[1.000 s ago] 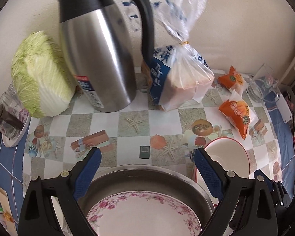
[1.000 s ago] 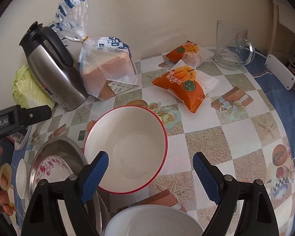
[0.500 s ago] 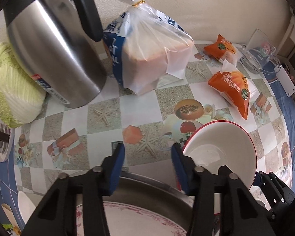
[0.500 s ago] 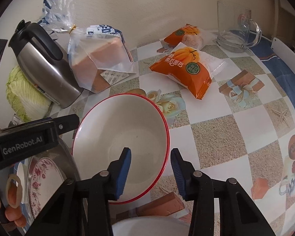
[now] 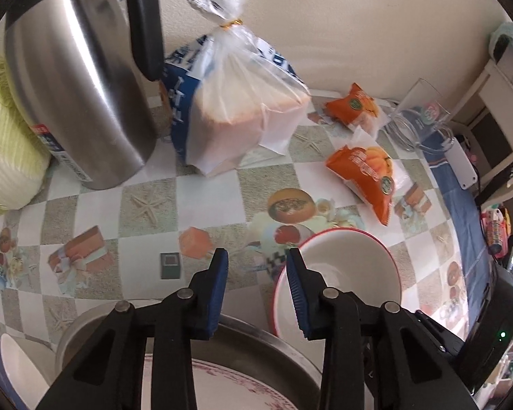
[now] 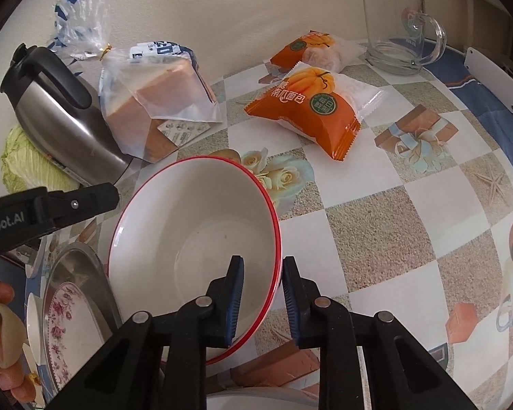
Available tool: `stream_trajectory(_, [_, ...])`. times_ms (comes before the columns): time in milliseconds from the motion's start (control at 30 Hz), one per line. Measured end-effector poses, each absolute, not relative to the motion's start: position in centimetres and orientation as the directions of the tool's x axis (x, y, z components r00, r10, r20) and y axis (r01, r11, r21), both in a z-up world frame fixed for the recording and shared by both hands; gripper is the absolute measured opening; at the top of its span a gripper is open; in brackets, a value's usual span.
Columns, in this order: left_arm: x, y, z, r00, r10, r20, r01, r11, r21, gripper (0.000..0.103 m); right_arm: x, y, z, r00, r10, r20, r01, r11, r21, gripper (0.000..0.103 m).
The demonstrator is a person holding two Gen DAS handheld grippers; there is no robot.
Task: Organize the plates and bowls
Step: 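Close both tools on the red-rimmed bowl rim, then lift the red-rimmed bowl with both tools and carry it over the basin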
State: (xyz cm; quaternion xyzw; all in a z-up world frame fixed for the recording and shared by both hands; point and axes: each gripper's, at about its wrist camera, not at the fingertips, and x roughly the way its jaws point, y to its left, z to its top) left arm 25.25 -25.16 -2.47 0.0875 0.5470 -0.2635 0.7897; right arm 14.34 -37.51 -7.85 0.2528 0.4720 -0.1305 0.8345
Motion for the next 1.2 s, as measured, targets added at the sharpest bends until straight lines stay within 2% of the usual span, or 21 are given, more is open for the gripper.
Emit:
stream_trajectory(133, [24.7,-26.4,-3.6,0.245,-0.285,-0.927,0.543,0.832,-0.112,0.035,14.3,-37.6,-7.8,0.524,0.025,-0.851,0.457,0.836,0.305,0.025])
stream_trajectory(267, [24.4,-27.2,-4.8,0.222,-0.259,-0.940,0.557,0.825,-0.096,0.020,14.2,-37.6,-7.9,0.526,0.027,-0.850,0.456,0.835,0.309,0.025])
stream_trajectory(367, [24.1,-27.8,-5.8,0.226,-0.218,-0.950,0.573,0.818,-0.051,0.014,14.3,-37.6,-7.9,0.530,0.028,-0.848,0.455,0.834,0.312,0.025])
stream_trajectory(600, [23.8,-27.8,-5.6,0.254,-0.238,-0.938,0.576,0.816,-0.051,0.013,14.0,-37.9,-7.9,0.546,0.029,-0.837,0.461,0.824,0.330,0.024])
stream_trajectory(733, [23.4,-28.7,-4.9,0.274,-0.274,-0.922,0.588,0.806,-0.066,0.013,13.4,-38.4,-7.6,0.549,0.004,-0.836,0.484,0.814,0.322,0.021])
stream_trajectory(967, [22.5,-30.0,-2.9,0.324,-0.307,-0.895,0.614,0.788,-0.048,0.013,12.1,-39.8,-7.1,0.567,-0.007,-0.824,0.508,0.790,0.343,0.018])
stream_trajectory(1200, [21.3,-28.2,-0.1,0.372,-0.333,-0.867,0.577,0.814,-0.065,0.013,11.2,-39.7,-4.9,0.600,-0.022,-0.800,0.497,0.793,0.351,0.018])
